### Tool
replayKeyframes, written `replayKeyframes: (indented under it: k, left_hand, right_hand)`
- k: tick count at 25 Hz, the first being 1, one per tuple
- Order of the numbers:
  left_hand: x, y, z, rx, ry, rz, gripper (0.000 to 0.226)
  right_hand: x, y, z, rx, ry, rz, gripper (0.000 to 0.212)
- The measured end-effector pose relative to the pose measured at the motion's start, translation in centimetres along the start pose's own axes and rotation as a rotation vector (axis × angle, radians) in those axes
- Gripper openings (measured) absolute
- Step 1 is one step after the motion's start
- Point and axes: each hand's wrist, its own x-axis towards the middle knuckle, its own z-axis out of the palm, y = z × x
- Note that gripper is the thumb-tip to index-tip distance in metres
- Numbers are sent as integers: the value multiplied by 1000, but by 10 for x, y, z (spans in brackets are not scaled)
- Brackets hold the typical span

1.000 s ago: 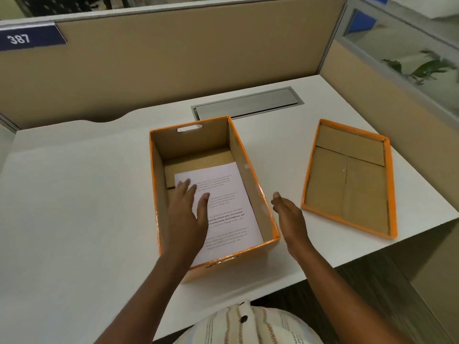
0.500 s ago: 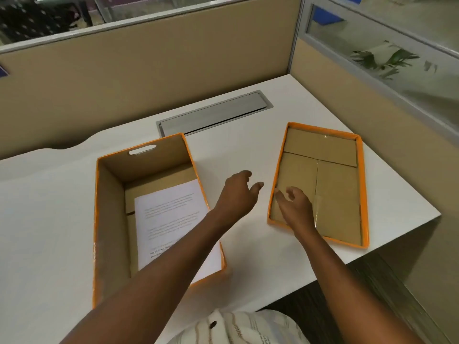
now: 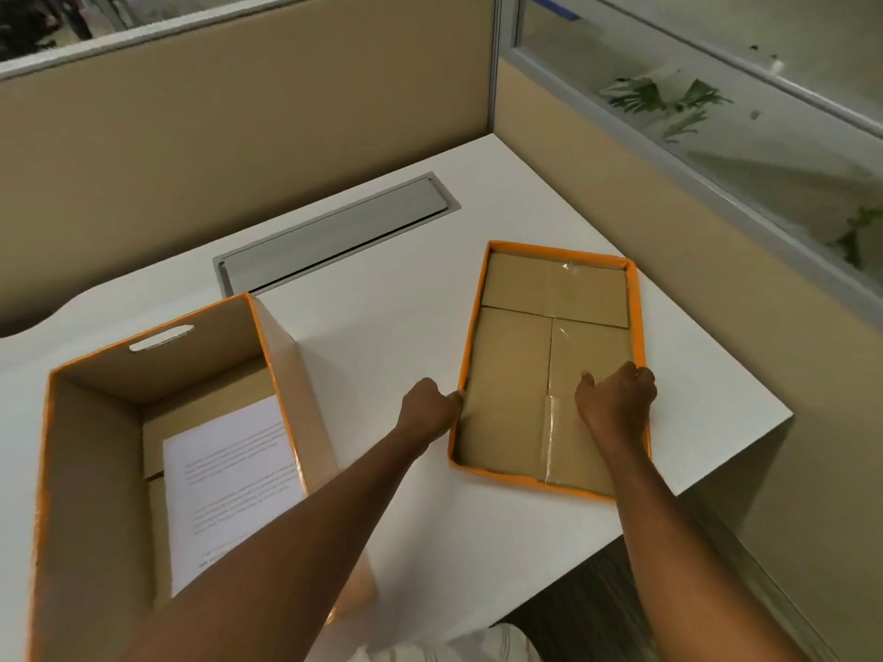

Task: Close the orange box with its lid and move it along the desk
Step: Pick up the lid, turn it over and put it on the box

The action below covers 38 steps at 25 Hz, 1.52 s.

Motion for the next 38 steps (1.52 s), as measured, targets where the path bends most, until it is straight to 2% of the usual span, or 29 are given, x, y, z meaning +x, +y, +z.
replayKeyframes:
  k: [3,5,7,10,13,17,21,26,29,32,35,38]
  left_hand:
    - [10,-1,8,-4,30,-5,15]
    - [15,0,14,15,36,11,42]
    - [15,4,19,-7,18,21,50]
    - [13,10,24,-94,-39,13,27]
    - [14,12,23,-137,-39,-19,28]
    - [9,9,14,-169,74,-1,25]
    - [-9,5,-5,-172,231,41,37]
    - [-37,-1,-28,-284,381,84,39]
    - [-51,-5,-47,-382,423,96,35]
    - [-66,-7,-70,-481,418,72,31]
    - [-83,-6,-86,-529,389,40,26]
    - [-94,-15,-100,-526,354,33,24]
  right_hand:
    - [10,8,0,-40,61,27,62]
    - [17,12,-2,-58,88,77,60]
    - [23,16,-4,-58,44,125,54]
    - [26,16,-4,-46,-42,146,44]
    - [28,13,-5,1,-57,167,39]
    - [23,2,-9,99,-83,220,45]
    - [11,-15,-20,145,-92,121,38]
    - [-12,-44,-49,301,-116,-58,24]
    - [-21,-59,-80,399,-274,-179,28]
    - [-29,-72,-117,709,-662,-344,34]
    - [-41,-82,-132,1031,-874,-237,39]
    - [-57,-95,-133,1044,-892,-170,37]
